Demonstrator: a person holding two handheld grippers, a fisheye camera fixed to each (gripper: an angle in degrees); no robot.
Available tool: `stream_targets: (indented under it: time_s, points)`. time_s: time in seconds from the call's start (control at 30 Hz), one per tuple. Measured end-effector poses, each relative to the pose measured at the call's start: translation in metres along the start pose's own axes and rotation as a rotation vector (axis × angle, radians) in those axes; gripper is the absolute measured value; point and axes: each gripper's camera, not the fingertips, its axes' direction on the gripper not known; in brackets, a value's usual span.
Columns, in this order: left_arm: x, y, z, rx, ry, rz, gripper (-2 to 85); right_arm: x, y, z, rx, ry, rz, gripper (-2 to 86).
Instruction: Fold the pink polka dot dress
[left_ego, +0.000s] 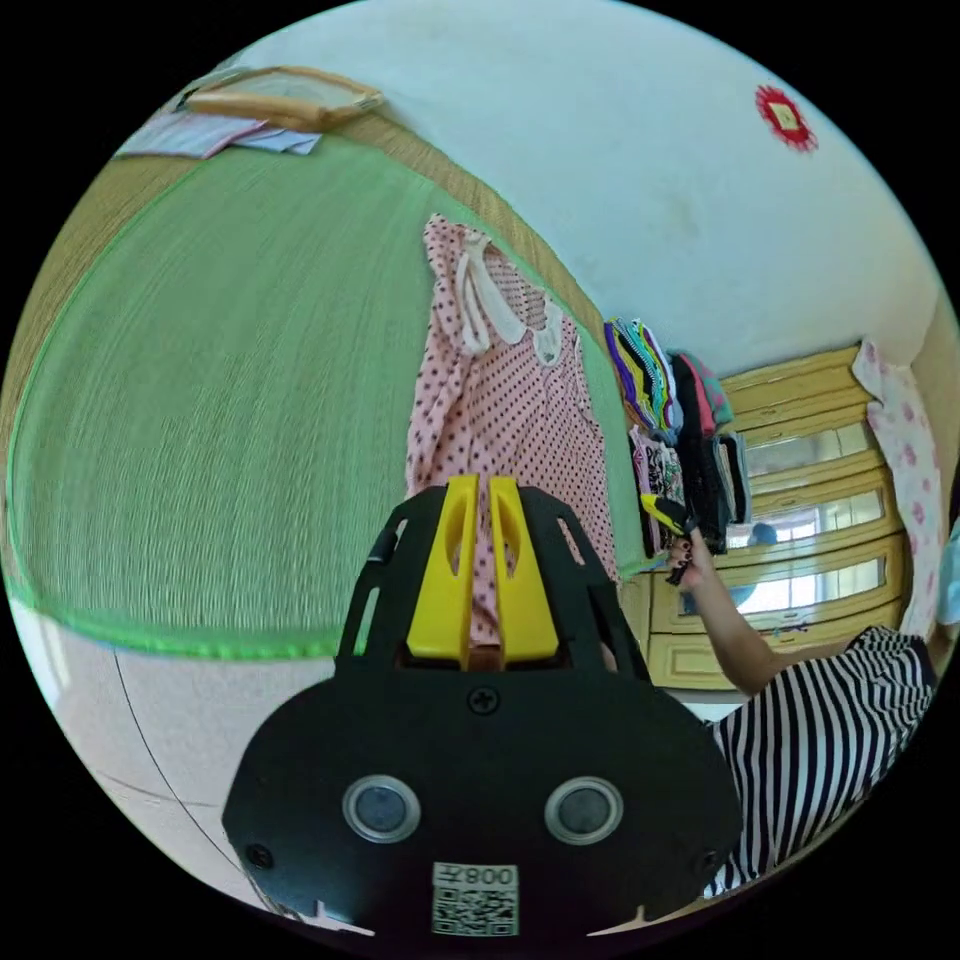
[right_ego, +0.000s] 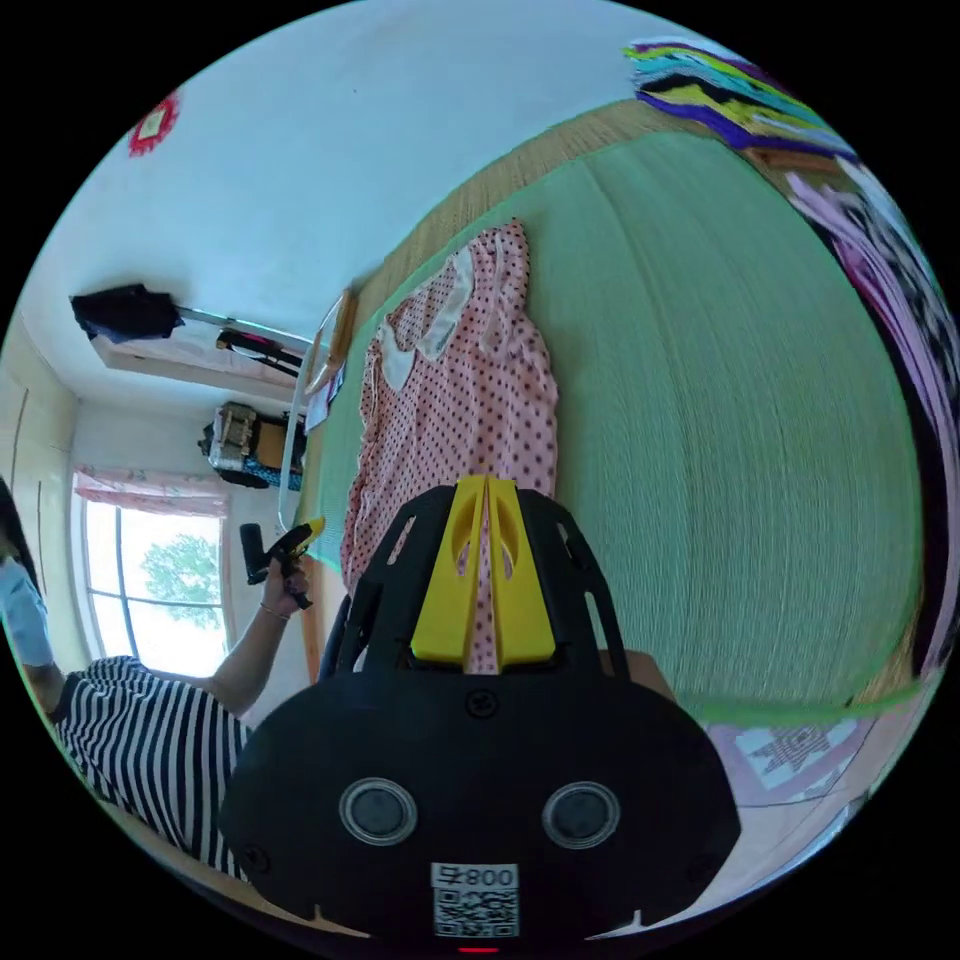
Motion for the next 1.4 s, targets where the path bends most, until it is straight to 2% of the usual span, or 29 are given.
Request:
stream_targets:
  time_s: [0.23, 0.53, 0.9, 1.4]
  points:
    - [-0.027, 0.079, -0.019, -0.043, 0.015, -0.106, 5.9, 0.053, 0.179, -0.032, 0.001, -0.121, 0.128, 0.7]
    - [-0.035, 0.122, -0.002, -0.084, 0.04, -0.094, 7.7, 0.073, 0.297, -0.046, 0.016, -0.196, 0.147, 4.2]
    - [-0.037, 0.125, 0.022, -0.205, -0.056, -0.031, 8.5, 0.077, 0.336, -0.039, -0.009, -0.168, 0.141, 7.7]
    - [-0.048, 0.126, 0.032, -0.252, -0.048, -0.04, 7.5, 0.083, 0.3, -0.025, -0.052, -0.163, 0.108, 9.4]
